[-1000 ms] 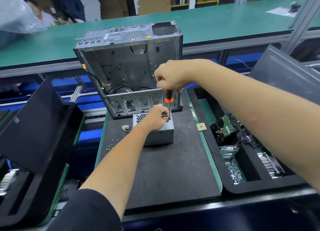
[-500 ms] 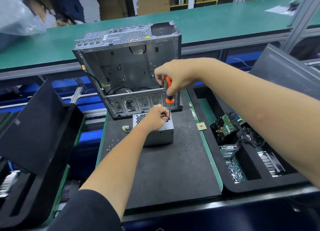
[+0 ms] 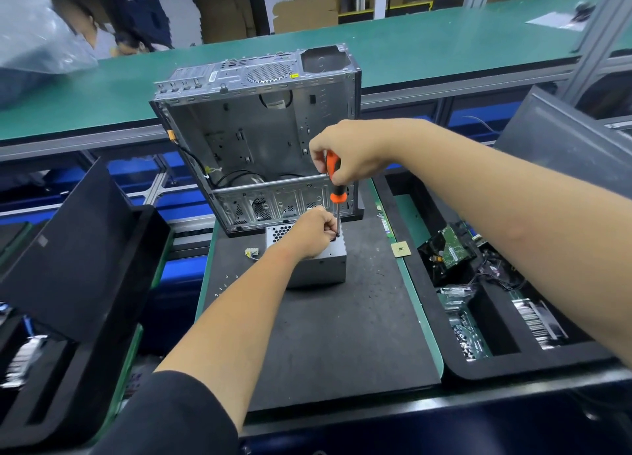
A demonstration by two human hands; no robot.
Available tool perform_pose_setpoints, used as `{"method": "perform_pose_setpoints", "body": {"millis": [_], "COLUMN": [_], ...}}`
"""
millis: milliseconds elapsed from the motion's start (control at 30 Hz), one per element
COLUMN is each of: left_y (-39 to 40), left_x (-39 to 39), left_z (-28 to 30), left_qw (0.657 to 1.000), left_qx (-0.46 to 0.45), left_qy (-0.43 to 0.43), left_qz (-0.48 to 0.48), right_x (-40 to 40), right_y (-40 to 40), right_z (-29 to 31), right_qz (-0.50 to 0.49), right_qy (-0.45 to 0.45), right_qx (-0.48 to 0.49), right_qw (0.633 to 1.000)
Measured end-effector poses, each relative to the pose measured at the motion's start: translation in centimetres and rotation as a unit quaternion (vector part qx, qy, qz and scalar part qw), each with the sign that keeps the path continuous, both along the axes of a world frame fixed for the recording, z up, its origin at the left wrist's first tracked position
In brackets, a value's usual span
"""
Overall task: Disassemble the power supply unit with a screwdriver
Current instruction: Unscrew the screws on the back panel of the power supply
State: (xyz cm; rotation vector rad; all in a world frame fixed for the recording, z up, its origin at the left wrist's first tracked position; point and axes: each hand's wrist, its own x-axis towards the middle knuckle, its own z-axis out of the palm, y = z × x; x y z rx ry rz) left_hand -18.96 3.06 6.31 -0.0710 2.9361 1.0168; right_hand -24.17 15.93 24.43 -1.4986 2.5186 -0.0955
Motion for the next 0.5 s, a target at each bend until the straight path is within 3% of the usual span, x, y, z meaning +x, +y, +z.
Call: {"method": "perform_pose_setpoints", "body": {"millis": [333, 500], "left_y": [-0.7, -0.5], "left_x": [0.4, 0.7], "left_z": [0.7, 0.7], "left_qw": [0.999, 0.999], "left_qx": [-0.002, -0.01], "left_qy": [-0.022, -0.018], "left_qz": [-0.036, -0.039], "right_x": [1.3, 1.3], "right_y": [-0.3, -0.9], "right_z": [0.2, 0.2], "right_qz": [0.02, -0.049], "right_qy": [0.011, 0.07], "right_qx": [0.033, 0.086], "right_qw": [0.999, 0.993]}}
